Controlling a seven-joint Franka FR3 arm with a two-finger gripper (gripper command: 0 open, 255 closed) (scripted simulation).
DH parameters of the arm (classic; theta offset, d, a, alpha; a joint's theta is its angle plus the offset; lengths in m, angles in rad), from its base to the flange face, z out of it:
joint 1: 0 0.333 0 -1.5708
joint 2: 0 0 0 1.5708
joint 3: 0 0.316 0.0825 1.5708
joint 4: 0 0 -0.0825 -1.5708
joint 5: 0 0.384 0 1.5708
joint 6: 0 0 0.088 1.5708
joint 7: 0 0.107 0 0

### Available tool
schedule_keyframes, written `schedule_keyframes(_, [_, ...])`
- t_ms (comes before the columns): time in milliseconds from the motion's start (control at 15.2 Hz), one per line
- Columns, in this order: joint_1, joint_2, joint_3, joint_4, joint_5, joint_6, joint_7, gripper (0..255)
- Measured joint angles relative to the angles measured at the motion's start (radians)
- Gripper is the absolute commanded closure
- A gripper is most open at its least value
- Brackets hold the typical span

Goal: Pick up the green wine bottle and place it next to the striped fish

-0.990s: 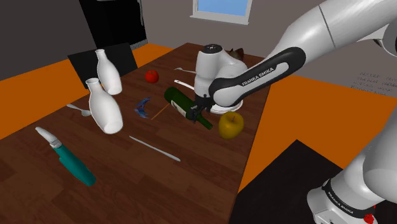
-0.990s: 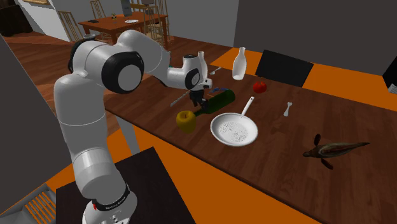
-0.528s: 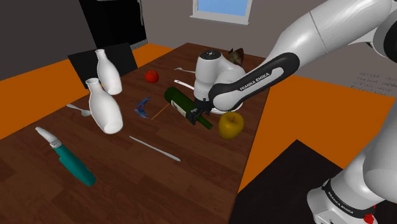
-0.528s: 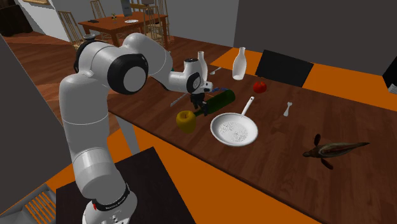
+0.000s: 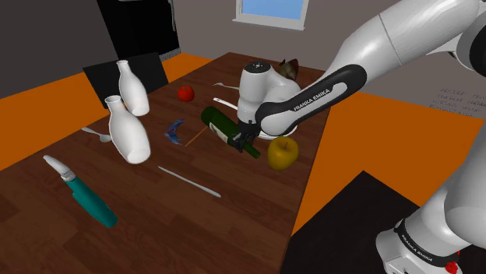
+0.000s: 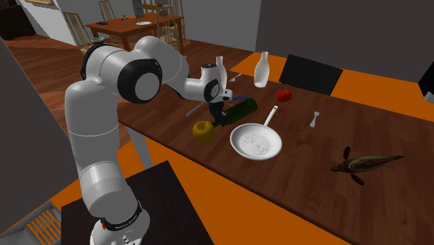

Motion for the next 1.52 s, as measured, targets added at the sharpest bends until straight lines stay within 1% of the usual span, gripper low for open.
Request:
schedule_keyframes(330, [0.000, 0.000, 0.000, 0.000, 0.000, 0.000, 0.000, 255])
schedule_keyframes(462, [-0.002, -0.009, 0.003, 0.005, 0.008, -0.013, -0.007, 255])
schedule_keyframes(990, [-0.011, -0.074, 0.017, 0.032, 0.054, -0.098, -0.044, 255])
schedule_keyframes(1518, [-0.018, -0.129, 0.024, 0.081, 0.095, -0.196, -0.081, 255])
